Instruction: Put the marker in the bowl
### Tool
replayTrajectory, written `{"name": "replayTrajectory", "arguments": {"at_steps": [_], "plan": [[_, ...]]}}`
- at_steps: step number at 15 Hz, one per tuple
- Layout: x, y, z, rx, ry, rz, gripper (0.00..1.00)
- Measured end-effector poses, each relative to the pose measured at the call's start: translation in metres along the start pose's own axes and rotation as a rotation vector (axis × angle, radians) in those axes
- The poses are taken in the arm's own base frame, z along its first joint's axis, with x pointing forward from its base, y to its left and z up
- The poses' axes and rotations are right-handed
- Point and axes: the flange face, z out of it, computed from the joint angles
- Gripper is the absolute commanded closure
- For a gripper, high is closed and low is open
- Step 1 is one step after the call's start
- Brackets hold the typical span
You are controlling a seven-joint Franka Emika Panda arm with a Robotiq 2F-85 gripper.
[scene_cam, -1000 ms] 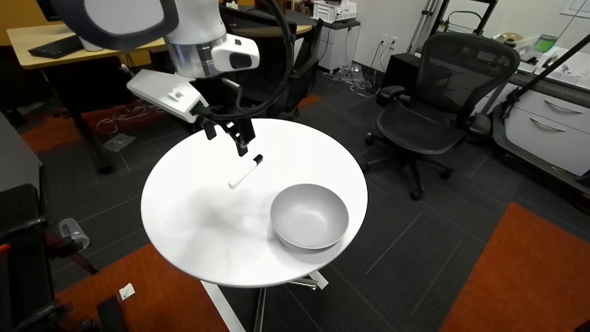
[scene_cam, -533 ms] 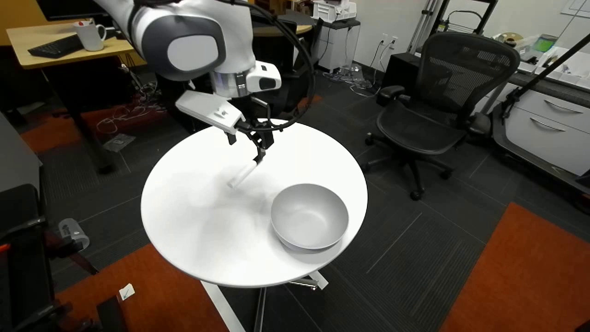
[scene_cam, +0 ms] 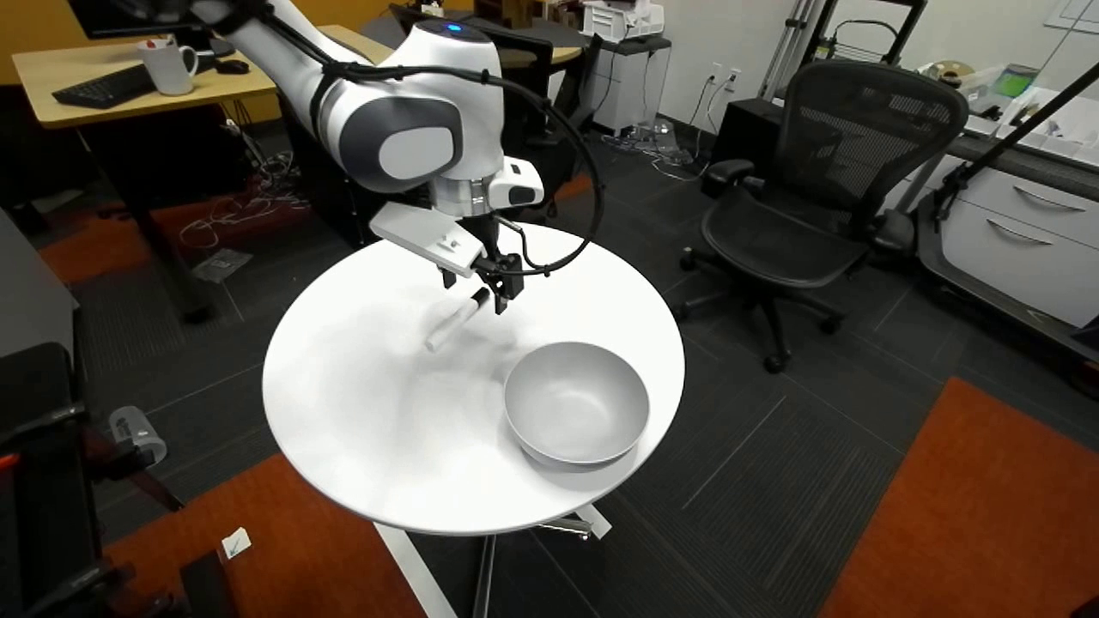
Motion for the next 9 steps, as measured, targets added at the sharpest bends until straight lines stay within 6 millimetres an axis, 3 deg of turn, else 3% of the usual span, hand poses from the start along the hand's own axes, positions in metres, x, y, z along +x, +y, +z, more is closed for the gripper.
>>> {"name": "replayTrajectory", "arguments": {"at_steps": [9], "plan": [[0.011, -0.008, 0.032, 0.033, -0.039, -0.014, 0.00]]}}
